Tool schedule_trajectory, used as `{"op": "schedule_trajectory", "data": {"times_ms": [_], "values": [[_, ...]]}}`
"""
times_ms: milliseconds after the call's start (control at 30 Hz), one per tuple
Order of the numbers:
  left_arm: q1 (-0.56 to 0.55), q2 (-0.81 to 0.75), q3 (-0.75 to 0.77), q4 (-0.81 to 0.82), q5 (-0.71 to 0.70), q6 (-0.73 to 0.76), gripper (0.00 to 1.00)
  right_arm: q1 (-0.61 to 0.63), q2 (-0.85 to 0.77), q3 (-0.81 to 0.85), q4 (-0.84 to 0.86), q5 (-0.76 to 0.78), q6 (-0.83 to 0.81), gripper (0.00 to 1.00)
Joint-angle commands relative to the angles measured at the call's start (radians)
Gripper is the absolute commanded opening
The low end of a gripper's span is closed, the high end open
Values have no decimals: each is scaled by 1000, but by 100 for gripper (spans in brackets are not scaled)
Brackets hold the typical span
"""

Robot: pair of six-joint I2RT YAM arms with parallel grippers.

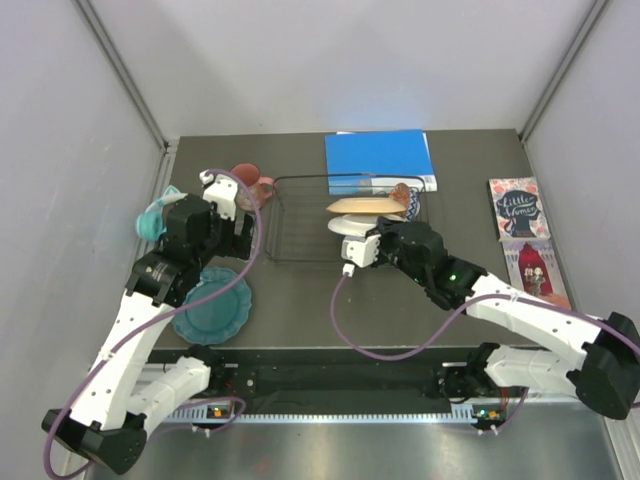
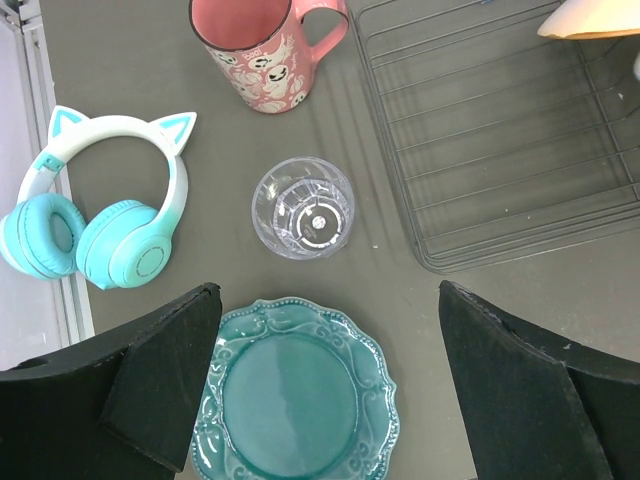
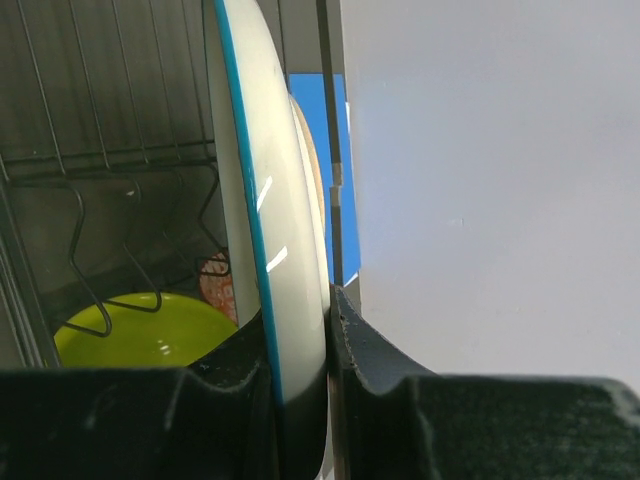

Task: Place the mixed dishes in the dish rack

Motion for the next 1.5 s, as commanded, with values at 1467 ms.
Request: {"op": "schedule_trajectory", "data": {"times_ms": [1467], "values": [[27,-14,-31,79,29,-16,94,-111,106,102,201,-59,-23,0]]}}
